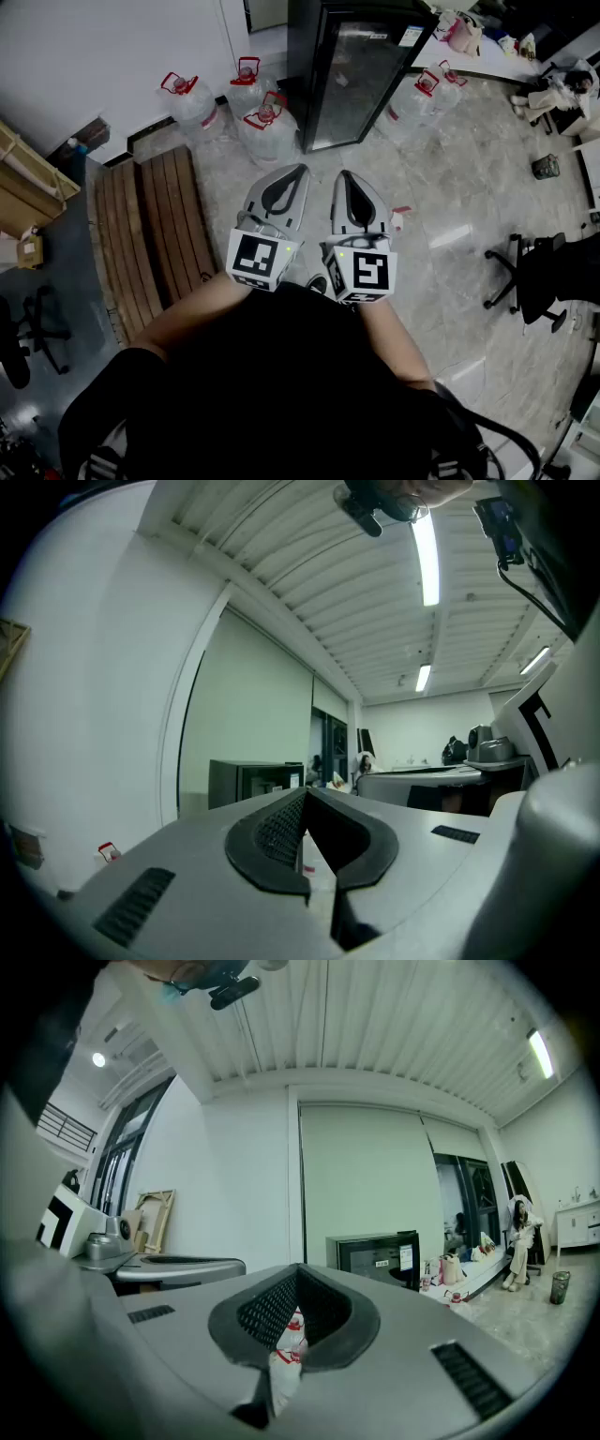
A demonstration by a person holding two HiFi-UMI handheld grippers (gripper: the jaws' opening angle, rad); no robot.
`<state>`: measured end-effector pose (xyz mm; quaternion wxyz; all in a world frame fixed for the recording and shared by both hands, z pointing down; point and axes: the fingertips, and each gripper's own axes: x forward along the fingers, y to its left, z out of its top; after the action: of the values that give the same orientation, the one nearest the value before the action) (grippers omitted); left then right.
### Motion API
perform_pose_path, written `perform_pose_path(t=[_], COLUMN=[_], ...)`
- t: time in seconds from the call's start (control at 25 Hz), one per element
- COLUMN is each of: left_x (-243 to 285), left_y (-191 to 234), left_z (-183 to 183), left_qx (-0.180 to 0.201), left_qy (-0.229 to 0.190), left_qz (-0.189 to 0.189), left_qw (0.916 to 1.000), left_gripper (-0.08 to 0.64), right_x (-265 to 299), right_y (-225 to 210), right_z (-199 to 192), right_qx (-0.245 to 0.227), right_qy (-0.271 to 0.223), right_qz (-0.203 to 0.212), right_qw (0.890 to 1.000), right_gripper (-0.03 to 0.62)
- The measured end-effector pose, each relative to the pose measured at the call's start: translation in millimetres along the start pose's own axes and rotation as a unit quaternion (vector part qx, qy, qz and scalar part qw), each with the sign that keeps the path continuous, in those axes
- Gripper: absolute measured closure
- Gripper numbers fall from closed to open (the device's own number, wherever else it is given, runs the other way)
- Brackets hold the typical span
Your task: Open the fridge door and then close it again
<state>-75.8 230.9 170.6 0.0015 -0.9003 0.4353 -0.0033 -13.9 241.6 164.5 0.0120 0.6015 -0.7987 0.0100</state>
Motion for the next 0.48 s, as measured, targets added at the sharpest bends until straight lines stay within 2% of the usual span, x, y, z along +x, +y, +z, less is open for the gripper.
perform_pose_path(t=[0.48], left_x=[2.9], left_y=[-15.9], left_z=[0.7], left_qx=[-0.003], left_qy=[0.002], left_qz=[0.002], left_qw=[1.0000], left_gripper=[0.554], right_x=[-11.8], right_y=[-11.7], right_z=[-3.2], right_qx=[0.003], right_qy=[0.006], right_qz=[0.001], right_qw=[1.000], right_gripper=[0.577])
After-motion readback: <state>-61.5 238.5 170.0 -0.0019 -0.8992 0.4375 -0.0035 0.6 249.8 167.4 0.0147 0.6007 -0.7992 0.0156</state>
